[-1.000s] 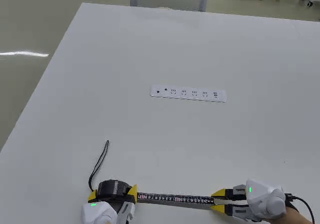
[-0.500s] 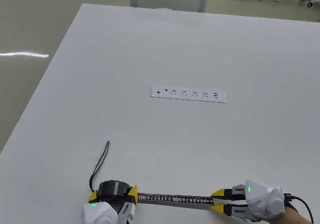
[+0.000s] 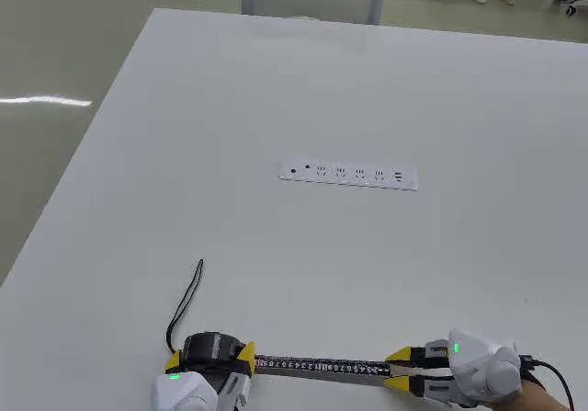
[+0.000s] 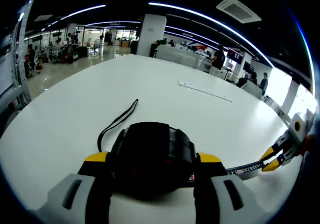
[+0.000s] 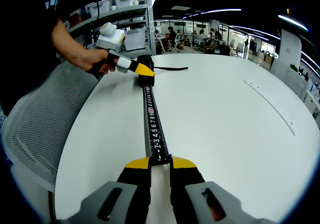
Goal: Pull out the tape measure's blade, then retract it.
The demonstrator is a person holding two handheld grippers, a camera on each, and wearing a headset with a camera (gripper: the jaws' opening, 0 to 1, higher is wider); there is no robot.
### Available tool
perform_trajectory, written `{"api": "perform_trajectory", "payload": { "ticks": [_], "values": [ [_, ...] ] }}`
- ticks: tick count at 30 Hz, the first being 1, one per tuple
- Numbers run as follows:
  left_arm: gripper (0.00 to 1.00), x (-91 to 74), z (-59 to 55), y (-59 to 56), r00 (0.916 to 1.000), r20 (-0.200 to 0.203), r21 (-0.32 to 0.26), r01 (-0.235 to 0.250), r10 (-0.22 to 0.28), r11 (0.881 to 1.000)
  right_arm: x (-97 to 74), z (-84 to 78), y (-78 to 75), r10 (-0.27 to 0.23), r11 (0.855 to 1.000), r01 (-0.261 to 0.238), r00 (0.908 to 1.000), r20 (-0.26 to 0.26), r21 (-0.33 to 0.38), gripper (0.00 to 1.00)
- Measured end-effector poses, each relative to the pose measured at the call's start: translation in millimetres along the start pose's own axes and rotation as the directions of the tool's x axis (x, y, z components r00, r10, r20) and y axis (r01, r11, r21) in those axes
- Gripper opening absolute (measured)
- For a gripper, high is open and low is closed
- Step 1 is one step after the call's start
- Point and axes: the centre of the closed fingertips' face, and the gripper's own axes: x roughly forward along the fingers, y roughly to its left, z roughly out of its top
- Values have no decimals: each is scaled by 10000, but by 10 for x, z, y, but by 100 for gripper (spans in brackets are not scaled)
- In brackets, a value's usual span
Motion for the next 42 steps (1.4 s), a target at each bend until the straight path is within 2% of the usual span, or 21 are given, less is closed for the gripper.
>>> {"api": "perform_trajectory", "payload": {
  "ticks": [42],
  "values": [
    [63, 0, -4, 5, 9999, -97, -116, 125, -127, 9999, 148, 158, -6, 109, 9999, -108, 9998, 176, -80, 12]
  ]
}}
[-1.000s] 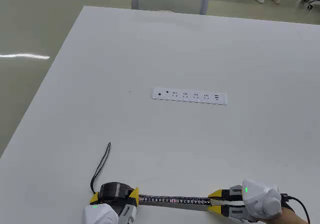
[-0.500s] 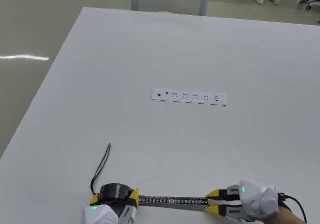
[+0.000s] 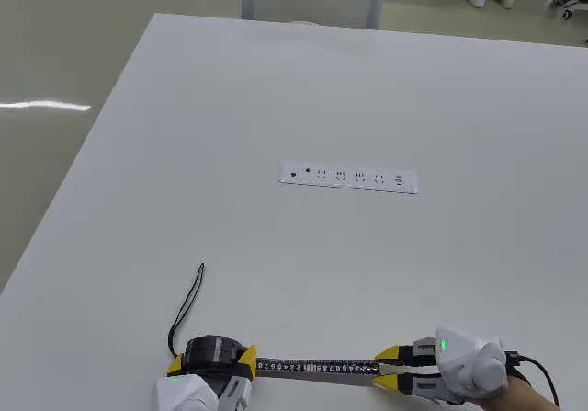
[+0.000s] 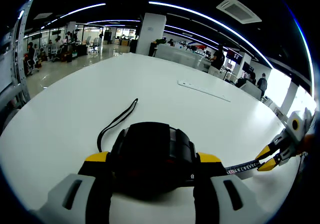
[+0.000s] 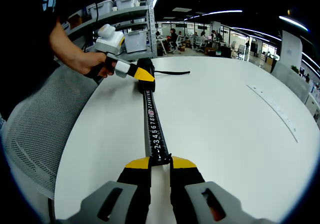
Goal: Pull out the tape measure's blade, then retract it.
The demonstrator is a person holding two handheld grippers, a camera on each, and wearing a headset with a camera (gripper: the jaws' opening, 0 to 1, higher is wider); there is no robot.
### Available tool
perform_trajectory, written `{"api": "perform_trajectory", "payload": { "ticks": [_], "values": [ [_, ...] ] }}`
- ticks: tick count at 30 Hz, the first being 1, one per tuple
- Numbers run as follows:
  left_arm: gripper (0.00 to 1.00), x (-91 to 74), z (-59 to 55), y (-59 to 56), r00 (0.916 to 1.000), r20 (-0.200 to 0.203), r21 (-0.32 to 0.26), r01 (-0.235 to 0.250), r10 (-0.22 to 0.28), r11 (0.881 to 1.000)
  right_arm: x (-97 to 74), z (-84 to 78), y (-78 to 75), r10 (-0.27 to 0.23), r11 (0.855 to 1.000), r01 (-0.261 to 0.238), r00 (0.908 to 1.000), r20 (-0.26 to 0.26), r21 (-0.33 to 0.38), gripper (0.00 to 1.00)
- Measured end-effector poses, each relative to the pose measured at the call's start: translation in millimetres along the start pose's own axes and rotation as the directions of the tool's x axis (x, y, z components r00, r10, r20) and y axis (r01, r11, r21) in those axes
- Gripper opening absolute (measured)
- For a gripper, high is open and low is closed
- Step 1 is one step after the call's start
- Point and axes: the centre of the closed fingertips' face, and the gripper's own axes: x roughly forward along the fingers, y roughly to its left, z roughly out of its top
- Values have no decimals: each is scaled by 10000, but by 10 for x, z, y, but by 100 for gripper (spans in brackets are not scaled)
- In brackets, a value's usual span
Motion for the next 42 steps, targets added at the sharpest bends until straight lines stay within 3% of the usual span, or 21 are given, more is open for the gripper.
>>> {"api": "perform_trajectory", "payload": {
  "ticks": [42],
  "values": [
    [63, 5, -9, 1, 10000, -73, -8, 35, -35, 10000, 200, 193, 35, 106, 9999, -104, 9994, 331, -63, 12]
  ]
}}
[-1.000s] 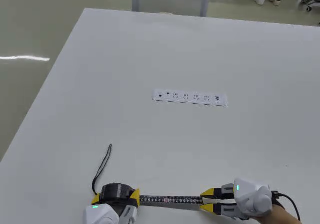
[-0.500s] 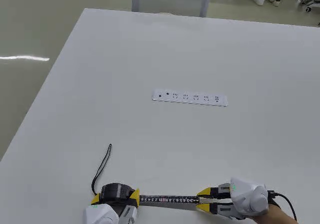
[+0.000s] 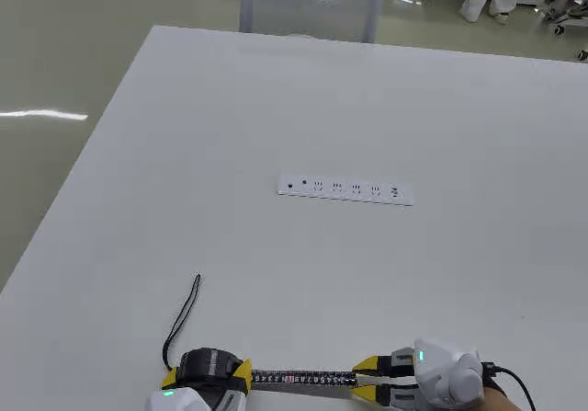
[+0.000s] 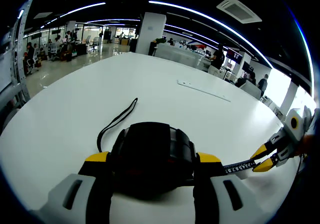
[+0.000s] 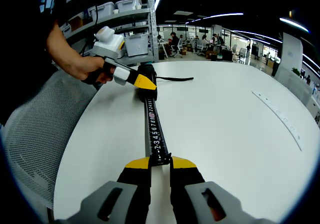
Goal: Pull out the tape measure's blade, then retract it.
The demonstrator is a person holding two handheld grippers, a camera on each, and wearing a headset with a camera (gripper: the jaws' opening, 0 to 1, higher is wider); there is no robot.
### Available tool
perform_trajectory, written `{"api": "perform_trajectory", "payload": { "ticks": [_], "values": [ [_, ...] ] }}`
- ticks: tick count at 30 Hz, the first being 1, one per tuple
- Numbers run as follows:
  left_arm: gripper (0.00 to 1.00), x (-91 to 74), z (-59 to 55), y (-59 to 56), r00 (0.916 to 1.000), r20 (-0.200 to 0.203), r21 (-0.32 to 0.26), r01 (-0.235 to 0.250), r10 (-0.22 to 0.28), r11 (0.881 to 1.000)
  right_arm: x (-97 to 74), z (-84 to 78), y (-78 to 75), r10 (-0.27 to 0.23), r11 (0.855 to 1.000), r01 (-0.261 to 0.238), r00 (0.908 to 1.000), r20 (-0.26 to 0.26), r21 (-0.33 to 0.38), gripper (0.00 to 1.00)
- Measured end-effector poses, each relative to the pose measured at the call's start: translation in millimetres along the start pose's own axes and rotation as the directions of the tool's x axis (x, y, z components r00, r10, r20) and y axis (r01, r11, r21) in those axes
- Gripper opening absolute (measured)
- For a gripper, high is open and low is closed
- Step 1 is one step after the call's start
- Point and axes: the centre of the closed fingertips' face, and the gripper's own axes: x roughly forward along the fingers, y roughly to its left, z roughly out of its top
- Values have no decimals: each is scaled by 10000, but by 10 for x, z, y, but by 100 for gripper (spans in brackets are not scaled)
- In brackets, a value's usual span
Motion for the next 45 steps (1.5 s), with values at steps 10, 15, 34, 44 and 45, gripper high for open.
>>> {"api": "perform_trajectory", "payload": {
  "ticks": [10, 15, 34, 44, 45],
  "values": [
    [63, 3, -3, 5, 10000, -11, -4, 14, -14, 10000, 38, 23, 10, 54, 10000, -54, 10000, 26, -44, 12],
    [63, 1, -5, 6, 10000, -14, -21, 25, -25, 10000, 57, 20, 18, 87, 9999, -87, 10000, 10, -55, 12],
    [63, -1, -1, 6, 10000, -16, -114, 63, -63, 9999, 113, 71, 19, 78, 10000, -78, 10000, 33, -20, 12],
    [63, -10, 6, -6, 10000, -35, 14, 21, -21, 10000, 145, 90, 3, 76, 10000, -76, 9999, 75, -24, 12],
    [63, -4, 0, -4, 10000, -27, 35, 16, -16, 10000, 144, 92, 4, 80, 10000, -79, 9999, 76, -25, 12]
  ]
}}
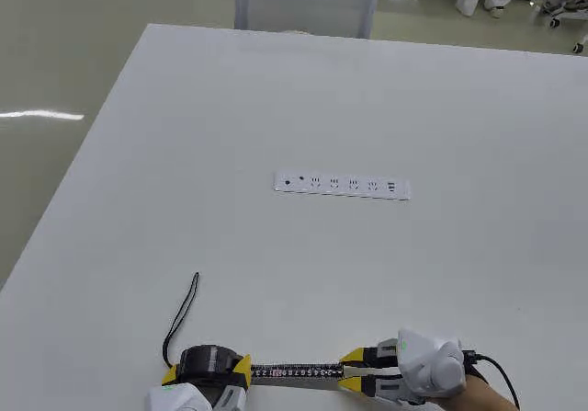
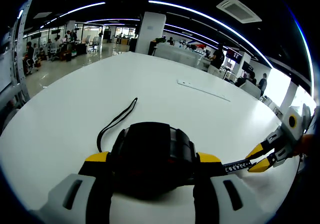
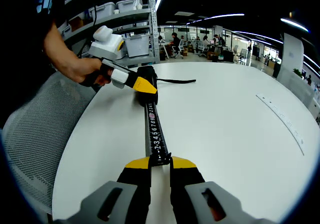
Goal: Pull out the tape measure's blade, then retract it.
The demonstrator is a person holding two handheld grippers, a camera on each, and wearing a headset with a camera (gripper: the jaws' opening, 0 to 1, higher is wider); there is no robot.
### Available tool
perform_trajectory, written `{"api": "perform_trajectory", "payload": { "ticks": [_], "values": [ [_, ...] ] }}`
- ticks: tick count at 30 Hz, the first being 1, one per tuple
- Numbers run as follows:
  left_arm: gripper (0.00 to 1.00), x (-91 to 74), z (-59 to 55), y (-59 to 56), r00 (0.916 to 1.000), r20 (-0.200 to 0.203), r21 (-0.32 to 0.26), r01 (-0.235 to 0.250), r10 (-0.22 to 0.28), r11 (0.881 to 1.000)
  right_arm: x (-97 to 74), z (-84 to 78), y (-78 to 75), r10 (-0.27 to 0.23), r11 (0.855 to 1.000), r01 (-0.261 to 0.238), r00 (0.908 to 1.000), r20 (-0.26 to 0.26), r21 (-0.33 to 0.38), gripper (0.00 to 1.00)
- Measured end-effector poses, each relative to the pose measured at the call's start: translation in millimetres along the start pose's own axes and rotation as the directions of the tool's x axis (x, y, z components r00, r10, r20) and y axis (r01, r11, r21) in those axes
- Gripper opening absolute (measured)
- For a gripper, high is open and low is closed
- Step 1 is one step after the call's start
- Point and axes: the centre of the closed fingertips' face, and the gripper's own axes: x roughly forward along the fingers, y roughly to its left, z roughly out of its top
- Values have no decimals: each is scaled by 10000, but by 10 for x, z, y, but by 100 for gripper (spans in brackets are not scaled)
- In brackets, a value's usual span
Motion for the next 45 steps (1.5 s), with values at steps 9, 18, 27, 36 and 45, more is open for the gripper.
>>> {"api": "perform_trajectory", "payload": {
  "ticks": [9, 18, 27, 36, 45],
  "values": [
    [63, 8, -2, 1, 10000, -12, 160, -35, 35, 9999, 4, -1, -4, -11, 10000, 11, 10000, -12, -4, 12],
    [65, 8, 3, -4, 10000, 70, 206, -66, 64, 9998, 16, -10, -9, -36, 10000, 36, 10000, 0, 50, 12],
    [68, 34, -5, -15, 9994, -49, 802, -325, 330, 9962, 20, -5, -12, -47, 10000, 47, 10000, -4, 34, 12],
    [68, 42, -3, 0, 9989, 45, 791, -461, 459, 9958, 13, 2, -21, -113, 9999, 112, 9999, 38, 76, 12],
    [65, 39, -9, 10, 9996, -3, 742, -290, 291, 9968, 20, 7, -8, -65, 9999, 65, 10000, 21, 88, 12]
  ]
}}
